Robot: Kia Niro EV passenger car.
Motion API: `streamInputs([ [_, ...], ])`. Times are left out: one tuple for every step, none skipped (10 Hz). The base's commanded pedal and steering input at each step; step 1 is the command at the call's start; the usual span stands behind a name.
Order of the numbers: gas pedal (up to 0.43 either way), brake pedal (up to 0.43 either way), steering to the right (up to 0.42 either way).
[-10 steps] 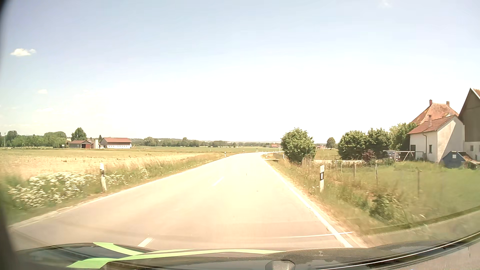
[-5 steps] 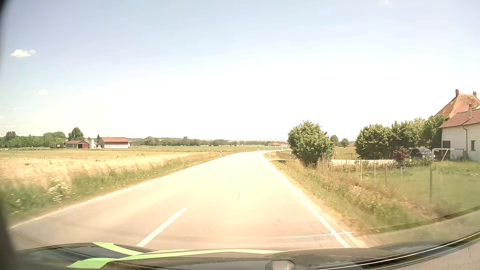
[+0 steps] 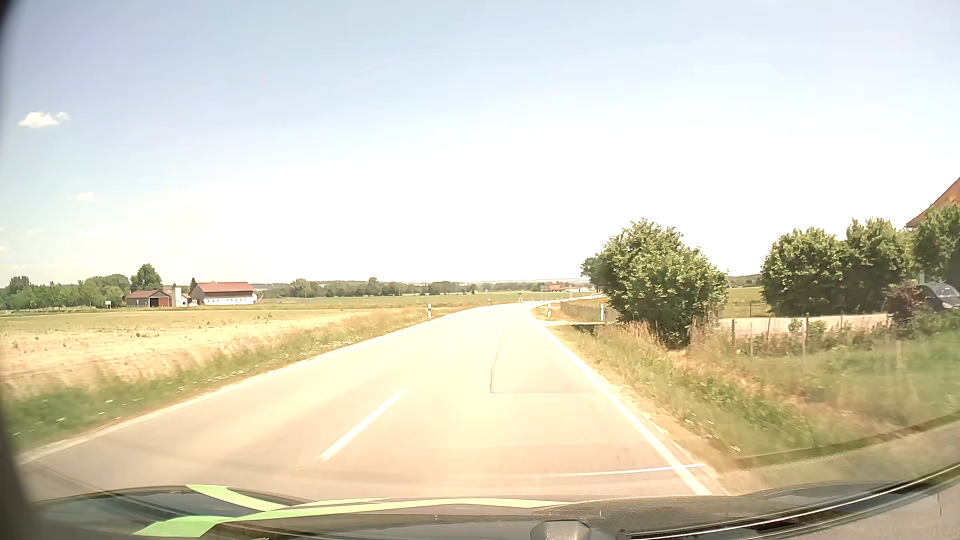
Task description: Follow the waypoints while adhering to traffic rules and regulations
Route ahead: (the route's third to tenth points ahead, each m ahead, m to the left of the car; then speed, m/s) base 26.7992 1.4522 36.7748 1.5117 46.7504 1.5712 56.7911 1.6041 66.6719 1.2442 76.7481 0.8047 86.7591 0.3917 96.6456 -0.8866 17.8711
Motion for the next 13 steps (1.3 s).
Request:
streamInputs([
  [0.079,0.000,-0.007],
  [0.087,0.000,-0.007],
  [0.087,0.000,-0.005],
  [0.008,0.000,-0.004],
  [0.000,0.000,-0.004],
  [0.000,0.000,-0.003],
  [0.000,0.000,0.000],
  [0.000,0.000,0.000],
  [0.000,0.000,0.000],
  [0.000,0.000,0.000],
  [0.000,0.000,0.000],
  [0.000,0.000,0.000],
  [0.000,0.000,0.000],
])
